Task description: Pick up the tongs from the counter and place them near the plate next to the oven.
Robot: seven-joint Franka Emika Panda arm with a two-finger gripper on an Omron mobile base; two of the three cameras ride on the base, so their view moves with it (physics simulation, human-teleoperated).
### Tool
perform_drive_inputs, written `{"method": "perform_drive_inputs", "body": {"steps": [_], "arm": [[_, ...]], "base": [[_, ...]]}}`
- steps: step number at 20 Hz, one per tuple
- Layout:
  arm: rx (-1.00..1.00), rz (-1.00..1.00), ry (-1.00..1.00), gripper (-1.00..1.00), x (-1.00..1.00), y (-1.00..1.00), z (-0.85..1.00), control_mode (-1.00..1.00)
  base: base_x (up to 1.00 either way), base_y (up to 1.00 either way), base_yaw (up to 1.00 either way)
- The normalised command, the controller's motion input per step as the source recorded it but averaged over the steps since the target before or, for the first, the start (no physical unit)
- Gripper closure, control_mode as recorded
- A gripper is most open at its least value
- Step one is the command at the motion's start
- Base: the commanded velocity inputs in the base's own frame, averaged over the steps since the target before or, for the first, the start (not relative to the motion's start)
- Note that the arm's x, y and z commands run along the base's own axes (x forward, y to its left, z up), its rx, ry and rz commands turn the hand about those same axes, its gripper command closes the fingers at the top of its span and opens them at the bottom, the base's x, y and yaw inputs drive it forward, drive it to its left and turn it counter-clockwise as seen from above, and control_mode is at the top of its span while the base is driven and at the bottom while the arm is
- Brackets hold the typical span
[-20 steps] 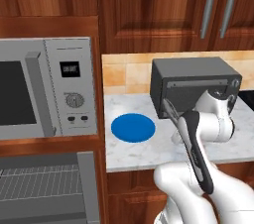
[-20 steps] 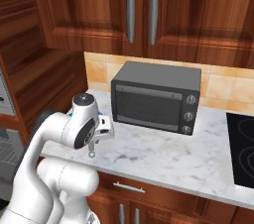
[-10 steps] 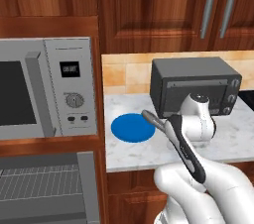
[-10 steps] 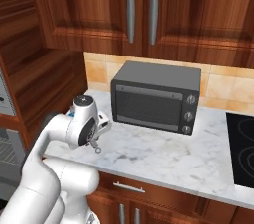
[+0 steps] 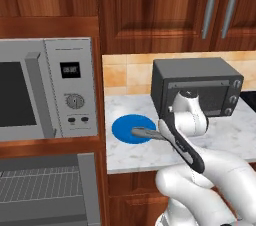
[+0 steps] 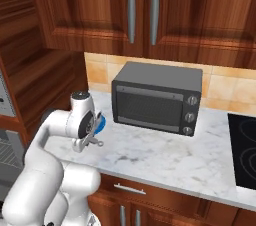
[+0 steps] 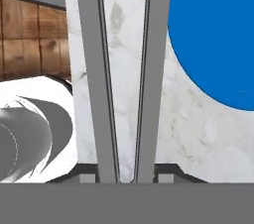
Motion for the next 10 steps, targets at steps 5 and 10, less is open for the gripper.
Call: {"method": "perform_drive_inputs", "body": {"steps": [5, 10], "arm": [[-0.11, 0.27, 0.06, 1.00, 0.34, 0.21, -0.44, -1.00], [-0.07, 0.10, 0.08, 1.00, 0.32, 0.10, -0.47, -1.00]], "base": [[0.00, 0.00, 0.00], [0.00, 0.00, 0.00]]}}
